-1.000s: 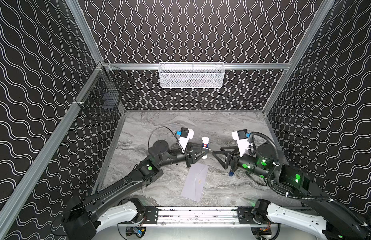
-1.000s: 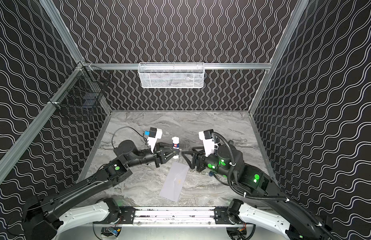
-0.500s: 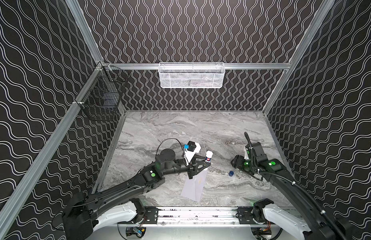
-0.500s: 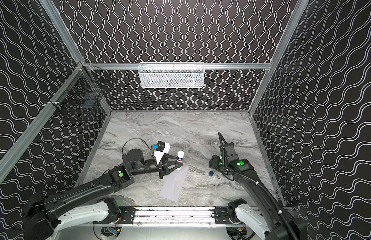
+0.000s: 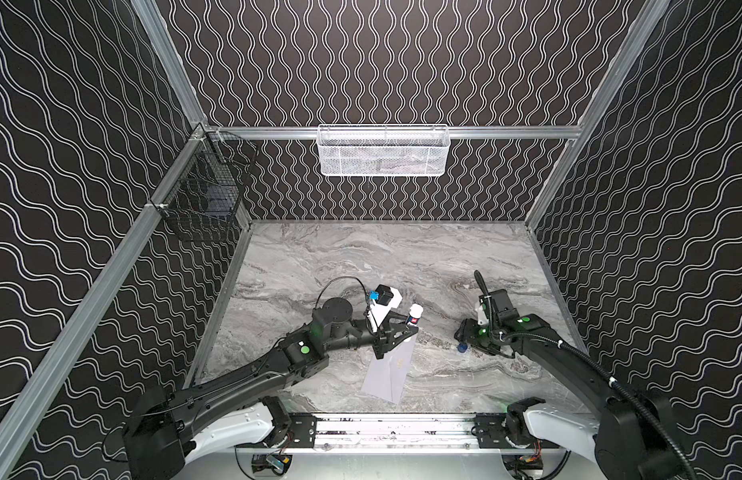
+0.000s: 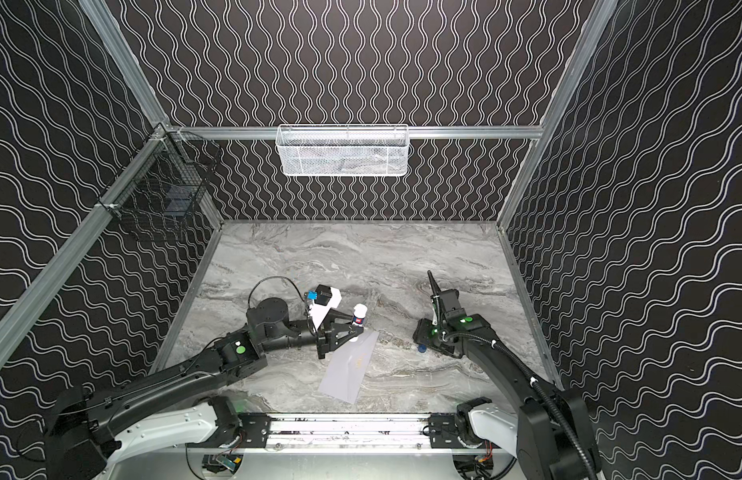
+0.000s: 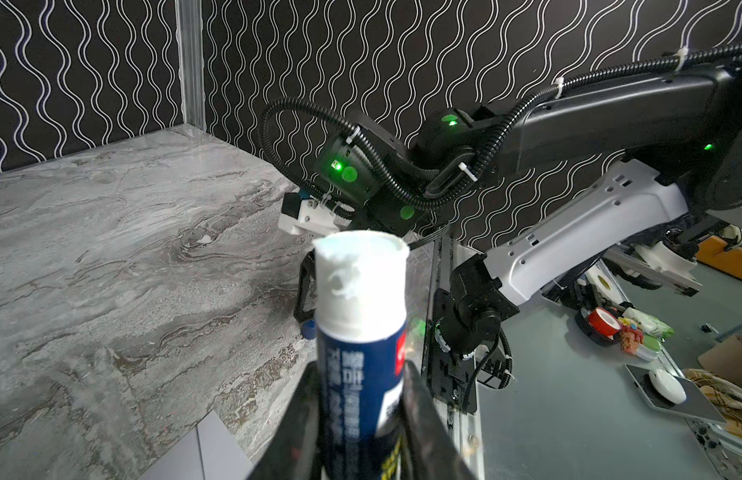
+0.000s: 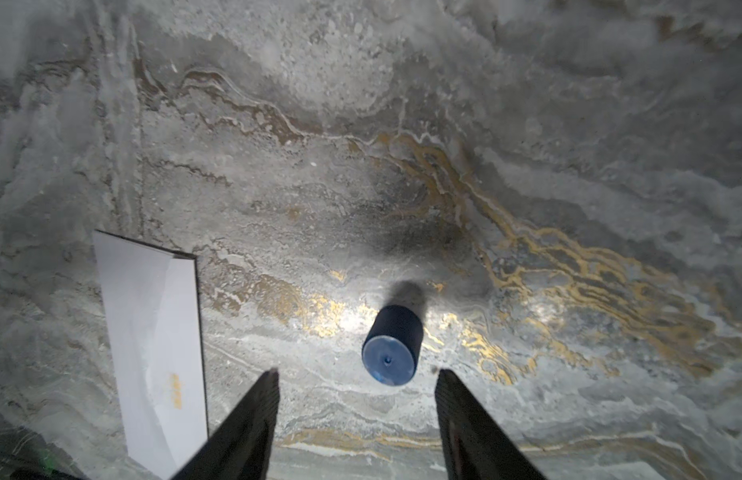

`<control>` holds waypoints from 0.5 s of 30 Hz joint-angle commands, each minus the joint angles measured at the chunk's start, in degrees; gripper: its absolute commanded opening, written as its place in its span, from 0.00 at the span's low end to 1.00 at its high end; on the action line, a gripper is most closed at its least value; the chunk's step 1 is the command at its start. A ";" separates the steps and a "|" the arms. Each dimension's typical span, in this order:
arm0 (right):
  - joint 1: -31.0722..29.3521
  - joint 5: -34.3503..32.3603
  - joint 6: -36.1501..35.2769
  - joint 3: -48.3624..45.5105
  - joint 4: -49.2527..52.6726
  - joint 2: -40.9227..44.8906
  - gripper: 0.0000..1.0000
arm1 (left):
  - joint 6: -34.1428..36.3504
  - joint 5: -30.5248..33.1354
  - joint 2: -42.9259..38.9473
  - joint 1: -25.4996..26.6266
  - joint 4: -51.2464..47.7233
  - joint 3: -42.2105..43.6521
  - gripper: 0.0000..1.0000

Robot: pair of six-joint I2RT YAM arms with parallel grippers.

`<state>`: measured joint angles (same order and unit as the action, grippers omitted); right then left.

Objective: Place the letter into the envelope and seal it
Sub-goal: 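Grasp the blue cap on the table with the right gripper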

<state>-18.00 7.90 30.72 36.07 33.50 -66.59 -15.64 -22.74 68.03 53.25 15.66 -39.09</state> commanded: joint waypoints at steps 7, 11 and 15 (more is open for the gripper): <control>-2.48 -3.28 3.04 0.08 -2.89 -4.35 0.55 | 0.81 0.50 0.40 0.01 0.73 -0.48 0.00; -3.37 -4.85 2.68 0.65 -2.78 -5.99 0.49 | 0.44 1.01 -0.40 -0.01 1.39 0.15 0.00; -3.58 -5.49 2.30 0.67 -2.73 -6.60 0.43 | 0.52 0.86 -0.62 0.01 0.82 -0.19 0.00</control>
<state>-21.39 3.73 32.53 36.34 31.18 -72.93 -15.05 -22.52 67.48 53.25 15.38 -38.98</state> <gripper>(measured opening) 0.434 0.256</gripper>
